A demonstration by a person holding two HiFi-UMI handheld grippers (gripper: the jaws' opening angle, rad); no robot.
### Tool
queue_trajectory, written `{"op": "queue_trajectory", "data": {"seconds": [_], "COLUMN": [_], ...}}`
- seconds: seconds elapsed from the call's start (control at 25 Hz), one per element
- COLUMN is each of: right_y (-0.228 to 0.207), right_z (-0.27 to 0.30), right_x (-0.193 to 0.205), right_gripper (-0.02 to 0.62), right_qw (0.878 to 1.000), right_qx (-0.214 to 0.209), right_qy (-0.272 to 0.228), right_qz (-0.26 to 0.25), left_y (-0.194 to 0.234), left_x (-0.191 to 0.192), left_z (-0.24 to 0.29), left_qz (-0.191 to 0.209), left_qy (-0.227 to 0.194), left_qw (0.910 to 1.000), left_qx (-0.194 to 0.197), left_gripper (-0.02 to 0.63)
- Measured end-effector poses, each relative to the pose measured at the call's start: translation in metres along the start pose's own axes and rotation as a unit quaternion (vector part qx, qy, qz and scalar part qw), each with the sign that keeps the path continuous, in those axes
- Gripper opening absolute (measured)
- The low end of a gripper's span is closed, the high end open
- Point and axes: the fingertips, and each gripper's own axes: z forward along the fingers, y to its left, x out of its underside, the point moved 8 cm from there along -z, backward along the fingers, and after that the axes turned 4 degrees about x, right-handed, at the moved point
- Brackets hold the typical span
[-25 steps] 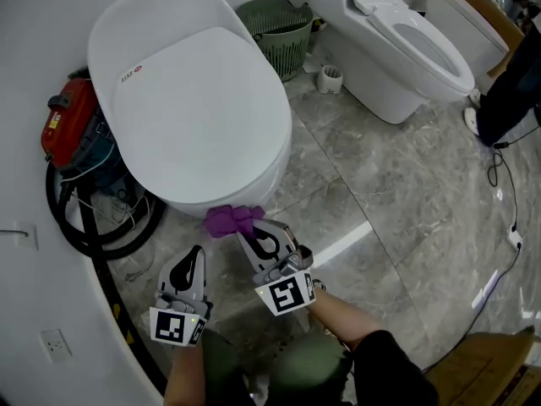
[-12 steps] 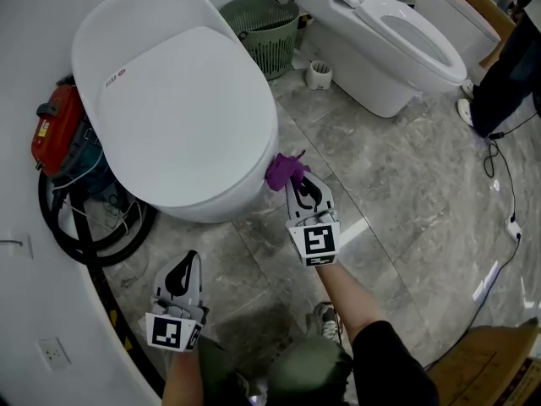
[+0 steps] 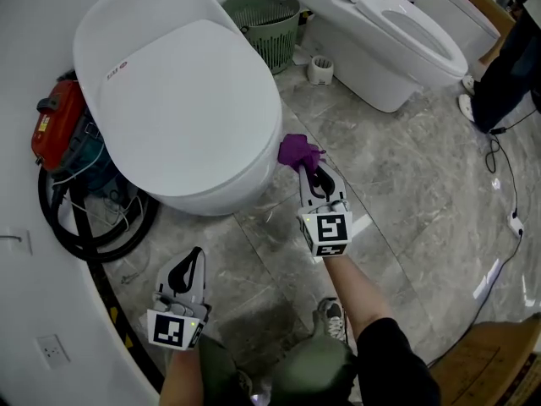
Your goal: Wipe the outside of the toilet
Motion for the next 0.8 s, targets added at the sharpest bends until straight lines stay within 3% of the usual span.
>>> {"op": "queue_trajectory", "data": {"seconds": [0.16, 0.28, 0.4, 0.6, 0.8], "right_y": [0.026, 0.062, 0.107, 0.173, 0.200], "right_z": [-0.045, -0.074, -0.094, -0.088, -0.058], "right_x": [0.002, 0.006, 0.011, 0.021, 0.032], "right_gripper": [0.049, 0.049, 0.049, 0.049, 0.049], "right_qw": [0.999, 0.992, 0.983, 0.966, 0.959], "right_qx": [-0.034, -0.098, -0.163, -0.248, -0.270], "right_qy": [-0.014, -0.038, -0.027, -0.044, -0.024], "right_qz": [-0.024, -0.065, -0.077, -0.062, -0.085], "left_y": [0.004, 0.008, 0.014, 0.016, 0.017], "left_x": [0.001, 0.004, 0.006, 0.008, 0.011], "left_z": [-0.004, -0.008, -0.013, -0.017, -0.021], "left_qz": [-0.002, -0.005, -0.010, -0.010, -0.005], "left_qy": [-0.004, -0.003, -0.005, -0.004, 0.004], "left_qw": [1.0000, 1.0000, 0.9999, 0.9999, 1.0000], "left_qx": [0.001, 0.000, -0.005, -0.007, -0.004], "left_gripper": [0.006, 0.006, 0.006, 0.006, 0.006]}}
